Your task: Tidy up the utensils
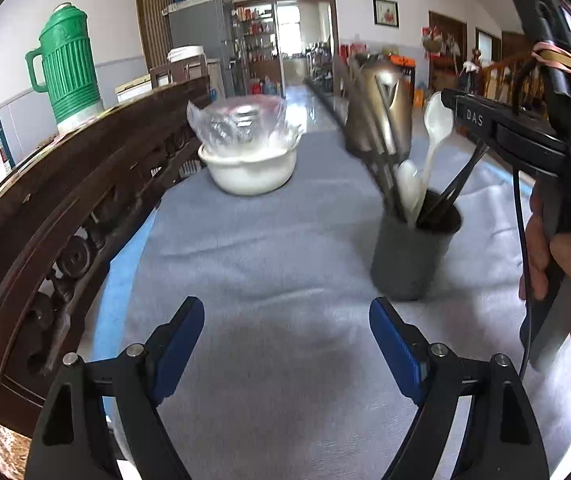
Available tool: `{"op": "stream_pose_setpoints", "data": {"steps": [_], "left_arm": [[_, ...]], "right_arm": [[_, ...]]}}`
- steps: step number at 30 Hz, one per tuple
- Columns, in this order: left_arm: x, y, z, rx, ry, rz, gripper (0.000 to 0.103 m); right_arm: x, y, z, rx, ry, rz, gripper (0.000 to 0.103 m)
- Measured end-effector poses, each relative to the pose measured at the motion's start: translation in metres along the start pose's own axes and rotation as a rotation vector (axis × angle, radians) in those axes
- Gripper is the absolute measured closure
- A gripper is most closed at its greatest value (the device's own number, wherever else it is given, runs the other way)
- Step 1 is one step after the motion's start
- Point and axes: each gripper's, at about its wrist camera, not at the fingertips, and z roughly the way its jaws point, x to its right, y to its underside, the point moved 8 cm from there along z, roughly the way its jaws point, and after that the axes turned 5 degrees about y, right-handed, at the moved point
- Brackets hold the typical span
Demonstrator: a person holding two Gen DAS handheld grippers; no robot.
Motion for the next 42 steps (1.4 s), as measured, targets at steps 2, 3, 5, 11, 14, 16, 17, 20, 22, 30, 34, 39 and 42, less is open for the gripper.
{"op": "stream_pose_setpoints", "data": {"steps": [2, 3, 5, 11, 14, 16, 17, 20, 22, 30, 34, 39, 42], "left_arm": [[-0.005, 0.002, 0.002, -0.008, -0.01, 0.001, 0.018], [-0.008, 0.002, 0.002, -0.008, -0.014, 0.001, 0.018], [-0.012, 0.003, 0.001, -0.005, -0.021, -0.004, 0.018], [-0.015, 0.005, 0.0, -0.006, -0.009, -0.026, 0.018], [-0.008, 0.008, -0.002, -0.02, -0.002, -0.029, 0.018], [-0.001, 0.01, -0.008, -0.02, 0.011, -0.028, 0.018], [0.003, 0.01, -0.012, -0.018, 0.02, -0.031, 0.018], [0.016, 0.012, -0.031, -0.006, 0.054, -0.046, 0.018], [0.024, 0.014, -0.044, 0.008, 0.079, -0.047, 0.018], [0.053, 0.034, -0.108, 0.05, 0.113, 0.006, 0.018], [0.06, 0.037, -0.14, 0.094, 0.11, 0.03, 0.018], [0.054, 0.041, -0.165, 0.125, 0.106, 0.014, 0.018], [0.049, 0.042, -0.173, 0.137, 0.103, -0.005, 0.018]], "right_arm": [[-0.003, 0.004, 0.007, -0.016, 0.004, -0.005, 0.097], [-0.002, 0.008, 0.01, -0.025, 0.007, 0.001, 0.097], [0.002, 0.013, 0.013, -0.046, -0.002, 0.028, 0.097], [0.014, 0.021, -0.001, -0.116, -0.121, 0.142, 0.097], [0.022, 0.022, -0.015, -0.15, -0.169, 0.211, 0.097], [0.027, 0.026, -0.031, -0.154, -0.201, 0.241, 0.097], [0.03, 0.03, -0.041, -0.158, -0.212, 0.243, 0.097], [0.037, 0.046, -0.067, -0.182, -0.215, 0.225, 0.097], [0.049, 0.061, -0.086, -0.203, -0.202, 0.238, 0.097], [0.099, 0.108, -0.132, -0.301, -0.126, 0.299, 0.097], [0.115, 0.1, -0.149, -0.29, -0.104, 0.334, 0.097], [0.126, 0.084, -0.168, -0.238, -0.093, 0.342, 0.097], [0.122, 0.078, -0.174, -0.229, -0.106, 0.344, 0.097]]}}
